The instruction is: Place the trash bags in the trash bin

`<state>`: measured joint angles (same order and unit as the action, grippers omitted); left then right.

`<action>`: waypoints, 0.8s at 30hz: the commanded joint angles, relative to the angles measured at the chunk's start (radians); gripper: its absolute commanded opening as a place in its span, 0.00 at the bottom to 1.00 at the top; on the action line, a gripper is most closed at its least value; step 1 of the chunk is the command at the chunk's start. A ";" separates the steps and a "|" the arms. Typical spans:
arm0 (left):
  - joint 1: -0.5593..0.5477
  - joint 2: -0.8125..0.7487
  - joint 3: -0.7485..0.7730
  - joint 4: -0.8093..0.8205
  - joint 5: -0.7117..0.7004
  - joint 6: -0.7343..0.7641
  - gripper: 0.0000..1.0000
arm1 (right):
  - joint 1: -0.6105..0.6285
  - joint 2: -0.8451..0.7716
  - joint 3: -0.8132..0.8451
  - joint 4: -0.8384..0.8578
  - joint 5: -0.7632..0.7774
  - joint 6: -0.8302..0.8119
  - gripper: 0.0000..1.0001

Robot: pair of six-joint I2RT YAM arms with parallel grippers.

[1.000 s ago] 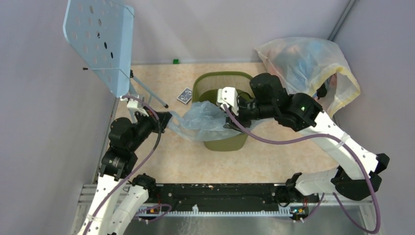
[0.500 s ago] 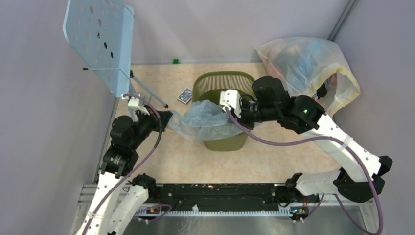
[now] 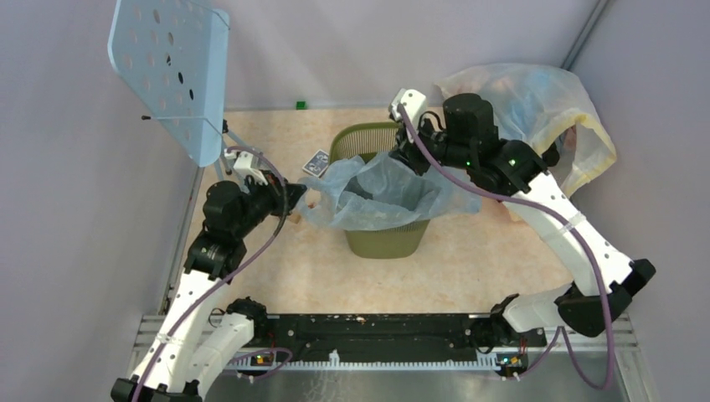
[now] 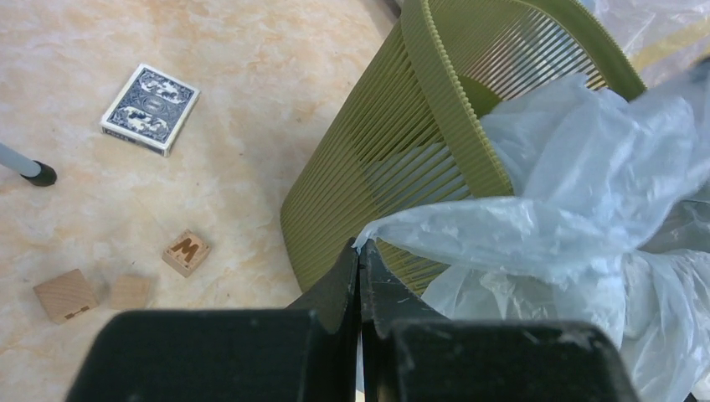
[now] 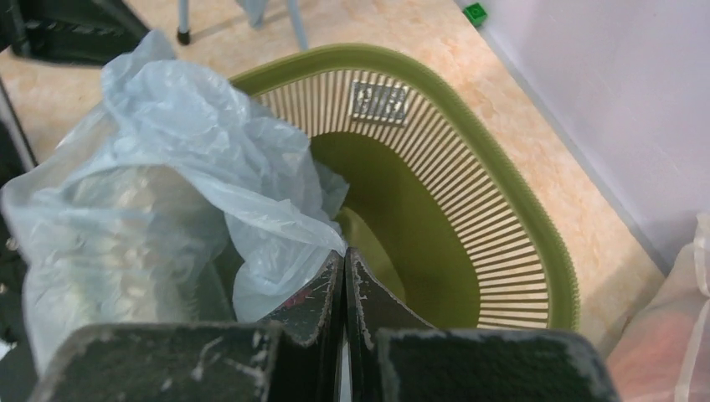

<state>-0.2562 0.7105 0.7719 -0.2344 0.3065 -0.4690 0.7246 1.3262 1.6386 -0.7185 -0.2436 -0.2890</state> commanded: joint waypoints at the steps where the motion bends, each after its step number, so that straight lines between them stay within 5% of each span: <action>1: -0.003 0.009 -0.006 0.109 0.034 -0.017 0.00 | -0.048 0.056 0.076 0.127 0.004 0.111 0.00; 13: -0.009 0.147 0.023 0.227 -0.029 -0.008 0.00 | -0.153 0.239 0.218 0.188 0.049 0.280 0.00; 24: -0.009 0.287 0.048 0.239 -0.098 0.035 0.00 | -0.201 0.430 0.427 0.076 0.044 0.363 0.00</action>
<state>-0.2626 0.9863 0.7841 -0.0490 0.2447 -0.4667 0.5465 1.7115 1.9762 -0.6071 -0.2085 0.0284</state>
